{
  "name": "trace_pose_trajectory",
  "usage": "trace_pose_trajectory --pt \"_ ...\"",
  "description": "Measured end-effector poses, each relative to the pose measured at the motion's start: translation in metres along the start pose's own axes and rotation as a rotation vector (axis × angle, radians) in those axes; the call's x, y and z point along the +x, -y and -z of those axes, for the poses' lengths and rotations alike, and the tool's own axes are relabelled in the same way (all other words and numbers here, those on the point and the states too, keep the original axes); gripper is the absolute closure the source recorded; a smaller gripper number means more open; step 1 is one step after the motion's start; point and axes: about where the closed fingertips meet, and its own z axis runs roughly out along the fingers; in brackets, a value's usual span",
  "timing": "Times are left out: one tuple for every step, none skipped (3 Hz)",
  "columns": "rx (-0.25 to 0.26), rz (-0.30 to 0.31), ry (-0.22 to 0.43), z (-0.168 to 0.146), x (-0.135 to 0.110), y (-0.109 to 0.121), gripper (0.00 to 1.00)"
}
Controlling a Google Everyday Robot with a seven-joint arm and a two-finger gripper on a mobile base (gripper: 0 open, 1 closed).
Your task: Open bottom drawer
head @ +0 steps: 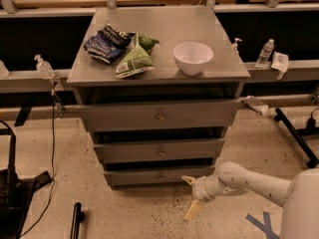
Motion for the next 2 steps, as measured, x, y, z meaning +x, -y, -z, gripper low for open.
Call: trace_pose_trajectory --pt "-0.016 0.007 -0.019 -0.0264 0.0287 0.0081 0.0" --pt "-0.017 0.014 -0.02 -0.0295 0.0295 0.0089 0.0"
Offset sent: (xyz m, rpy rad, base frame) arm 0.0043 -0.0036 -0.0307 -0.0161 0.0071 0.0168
